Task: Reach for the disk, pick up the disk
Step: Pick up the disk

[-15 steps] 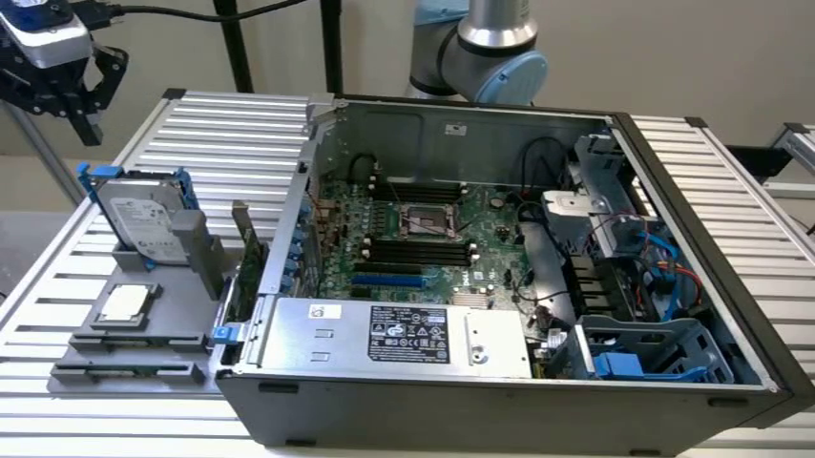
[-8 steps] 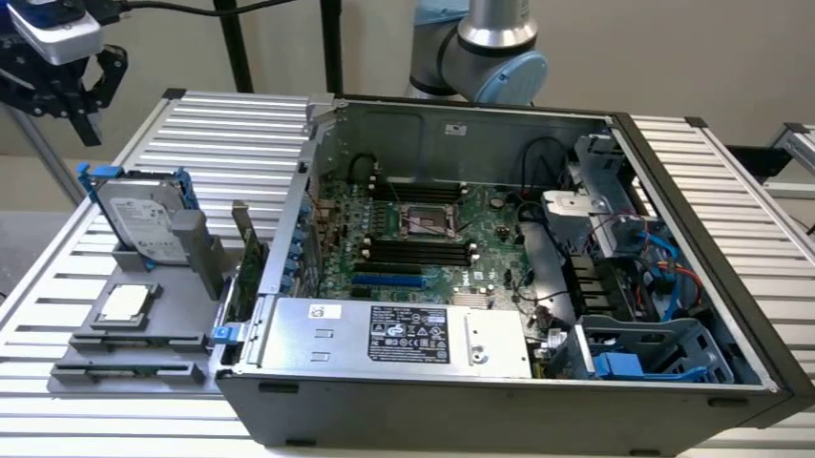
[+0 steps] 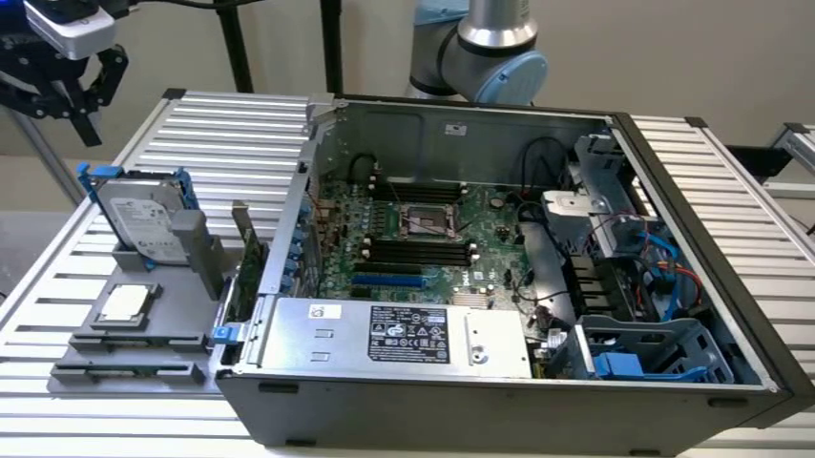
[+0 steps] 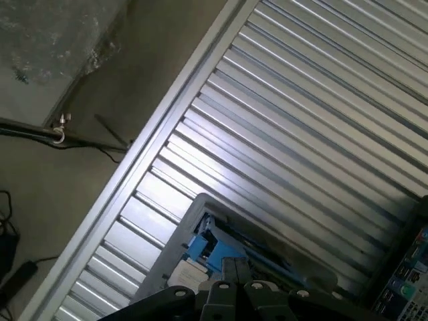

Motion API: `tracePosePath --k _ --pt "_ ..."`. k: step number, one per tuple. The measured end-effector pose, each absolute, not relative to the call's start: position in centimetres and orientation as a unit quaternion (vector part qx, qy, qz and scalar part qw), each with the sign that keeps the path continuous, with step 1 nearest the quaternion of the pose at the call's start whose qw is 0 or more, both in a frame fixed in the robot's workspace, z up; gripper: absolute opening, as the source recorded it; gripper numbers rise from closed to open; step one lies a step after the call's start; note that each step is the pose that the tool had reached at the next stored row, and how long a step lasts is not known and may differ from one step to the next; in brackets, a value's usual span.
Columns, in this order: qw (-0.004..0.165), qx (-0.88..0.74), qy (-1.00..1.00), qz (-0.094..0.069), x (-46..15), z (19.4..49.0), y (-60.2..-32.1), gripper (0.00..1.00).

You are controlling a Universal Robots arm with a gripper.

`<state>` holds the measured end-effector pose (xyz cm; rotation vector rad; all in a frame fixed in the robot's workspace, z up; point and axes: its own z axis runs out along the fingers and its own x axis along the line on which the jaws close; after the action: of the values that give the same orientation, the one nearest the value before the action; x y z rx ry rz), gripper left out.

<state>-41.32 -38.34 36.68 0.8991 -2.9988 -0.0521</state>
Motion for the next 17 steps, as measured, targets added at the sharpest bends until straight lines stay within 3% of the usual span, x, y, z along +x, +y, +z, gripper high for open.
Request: tracePosePath --k 17 --pt "0.007 0.432 -0.902 -0.016 -41.32 36.66 -38.34 0.11"
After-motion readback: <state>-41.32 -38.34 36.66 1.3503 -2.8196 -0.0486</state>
